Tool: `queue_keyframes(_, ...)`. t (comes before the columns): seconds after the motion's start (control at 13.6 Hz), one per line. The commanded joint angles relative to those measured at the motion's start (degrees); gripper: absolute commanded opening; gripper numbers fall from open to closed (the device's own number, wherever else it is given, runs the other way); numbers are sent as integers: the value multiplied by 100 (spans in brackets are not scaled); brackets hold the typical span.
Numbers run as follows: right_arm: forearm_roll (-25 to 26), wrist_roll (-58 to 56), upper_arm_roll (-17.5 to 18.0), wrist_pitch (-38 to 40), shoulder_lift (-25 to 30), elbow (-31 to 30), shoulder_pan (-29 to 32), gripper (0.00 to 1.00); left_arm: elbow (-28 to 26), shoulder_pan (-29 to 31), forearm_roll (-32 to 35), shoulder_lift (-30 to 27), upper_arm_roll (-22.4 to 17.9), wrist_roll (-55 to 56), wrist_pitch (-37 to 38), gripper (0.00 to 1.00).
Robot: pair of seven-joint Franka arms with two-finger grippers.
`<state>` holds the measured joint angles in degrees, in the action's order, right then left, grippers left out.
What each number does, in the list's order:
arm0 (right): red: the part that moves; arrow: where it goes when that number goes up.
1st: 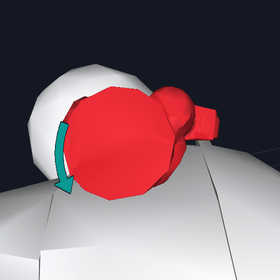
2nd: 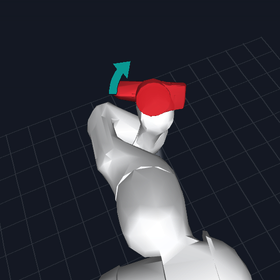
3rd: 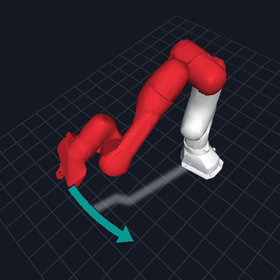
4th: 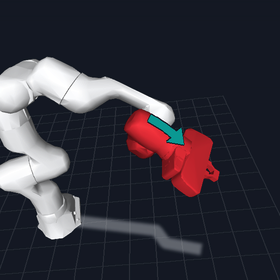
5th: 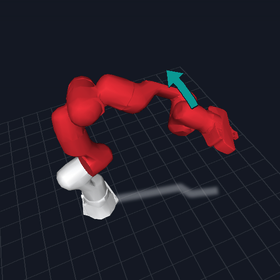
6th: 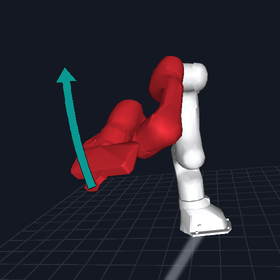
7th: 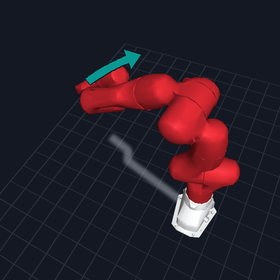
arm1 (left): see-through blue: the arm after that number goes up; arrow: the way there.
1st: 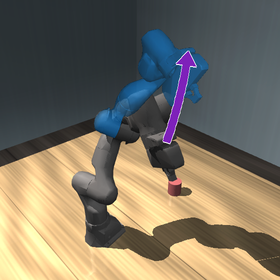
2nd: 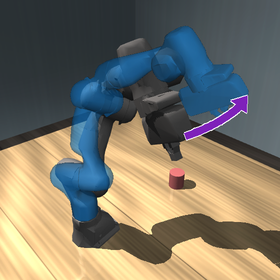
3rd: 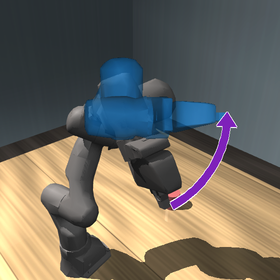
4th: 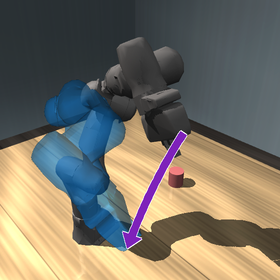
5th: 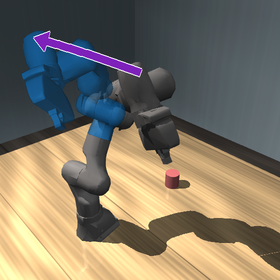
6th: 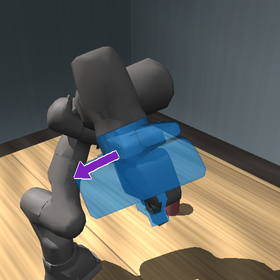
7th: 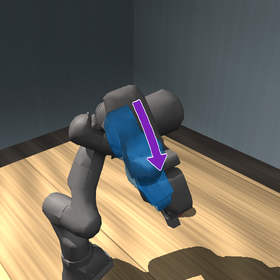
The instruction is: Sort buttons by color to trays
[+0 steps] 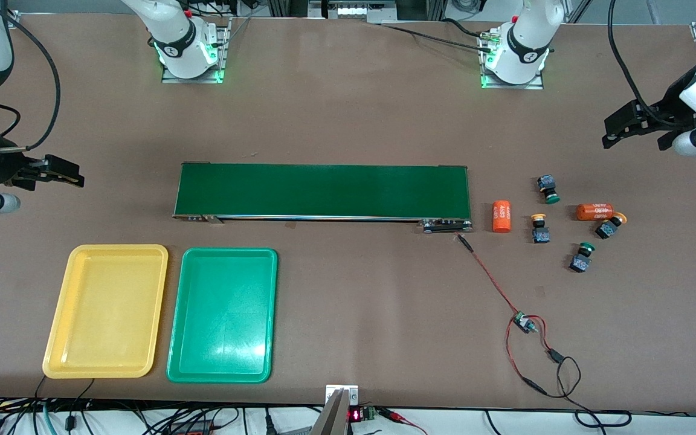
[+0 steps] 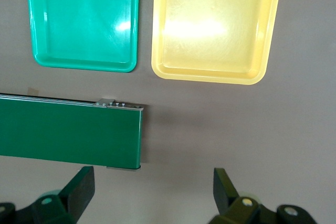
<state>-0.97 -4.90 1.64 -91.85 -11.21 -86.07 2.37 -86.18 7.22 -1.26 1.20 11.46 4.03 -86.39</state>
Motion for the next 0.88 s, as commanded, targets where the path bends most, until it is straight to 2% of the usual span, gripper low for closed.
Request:
queue_keyframes(0.0, 35, -107, 3, 89, -12, 99, -18, 100, 14, 34, -15, -67, 15, -60, 52, 100)
queue_keyframes(0.59, 158, -108, 12, 89, -12, 99, -62, 100, 198, 192, -121, 161, -65, 98, 369, 100)
queue_keyframes(0.81, 194, -81, 12, 89, -4, 99, -97, 100, 216, 131, 212, 696, -3, 55, 238, 100)
